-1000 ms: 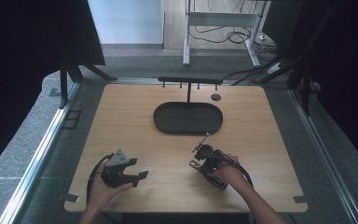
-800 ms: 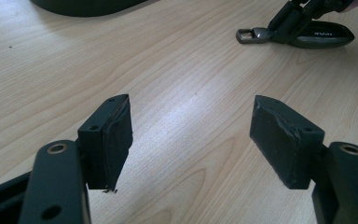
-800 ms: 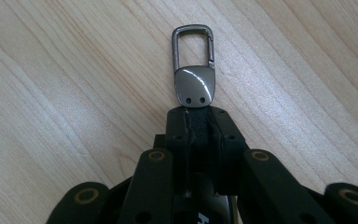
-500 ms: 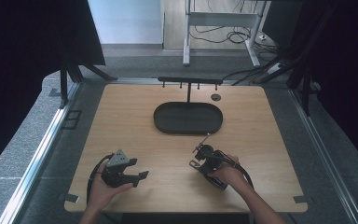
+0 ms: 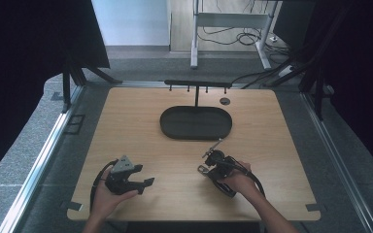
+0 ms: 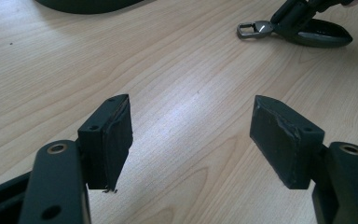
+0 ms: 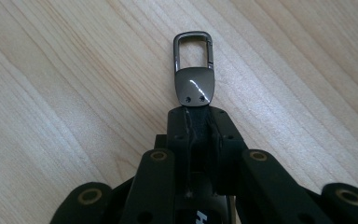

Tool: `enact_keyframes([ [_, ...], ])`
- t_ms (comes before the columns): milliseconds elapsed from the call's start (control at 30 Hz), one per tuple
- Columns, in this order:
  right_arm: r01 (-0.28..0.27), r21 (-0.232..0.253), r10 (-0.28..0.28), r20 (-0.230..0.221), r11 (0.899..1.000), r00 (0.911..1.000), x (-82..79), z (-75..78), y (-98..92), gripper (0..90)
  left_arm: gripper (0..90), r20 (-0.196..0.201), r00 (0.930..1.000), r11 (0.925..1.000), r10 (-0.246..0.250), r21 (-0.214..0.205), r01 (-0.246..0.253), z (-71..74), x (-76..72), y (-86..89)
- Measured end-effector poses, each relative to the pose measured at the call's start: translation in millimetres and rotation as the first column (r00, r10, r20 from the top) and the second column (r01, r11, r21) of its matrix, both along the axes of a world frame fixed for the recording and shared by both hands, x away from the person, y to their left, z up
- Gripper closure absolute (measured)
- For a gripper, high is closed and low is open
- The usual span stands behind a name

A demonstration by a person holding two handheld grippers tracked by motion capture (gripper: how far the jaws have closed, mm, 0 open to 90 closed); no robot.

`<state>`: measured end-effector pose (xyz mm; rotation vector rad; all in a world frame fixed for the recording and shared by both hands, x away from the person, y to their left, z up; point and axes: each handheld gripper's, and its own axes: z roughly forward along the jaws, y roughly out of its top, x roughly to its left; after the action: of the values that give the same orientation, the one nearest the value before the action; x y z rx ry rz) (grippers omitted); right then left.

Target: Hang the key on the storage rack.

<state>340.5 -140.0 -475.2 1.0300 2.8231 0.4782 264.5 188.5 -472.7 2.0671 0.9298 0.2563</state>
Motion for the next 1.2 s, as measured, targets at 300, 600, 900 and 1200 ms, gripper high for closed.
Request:
enact_keyframes([
  [300,0.000,0.036,-0.002,0.048,0.999,0.9988,-3.6,8.6,-3.9,80.5,30.5,-0.002,1.0000,1.0000,0.001,0.002,-0.001,-0.9,0.4,-0.1],
  [600,0.003,0.069,-0.007,0.058,0.998,0.9983,-5.1,16.9,-12.1,80.5,30.5,-0.006,1.0000,1.0000,-0.001,0.002,0.001,-1.5,0.9,0.3],
  [900,0.019,0.117,-0.029,0.085,0.993,0.9960,-6.5,29.0,-22.7,80.5,30.5,-0.004,1.0000,1.0000,-0.001,0.002,0.001,-1.6,0.8,-0.1],
  [1200,0.031,0.167,-0.054,0.137,0.986,0.9891,-11.8,45.4,-30.6,80.5,30.5,-0.010,0.9999,1.0000,-0.001,0.003,0.001,-2.7,1.3,0.3],
])
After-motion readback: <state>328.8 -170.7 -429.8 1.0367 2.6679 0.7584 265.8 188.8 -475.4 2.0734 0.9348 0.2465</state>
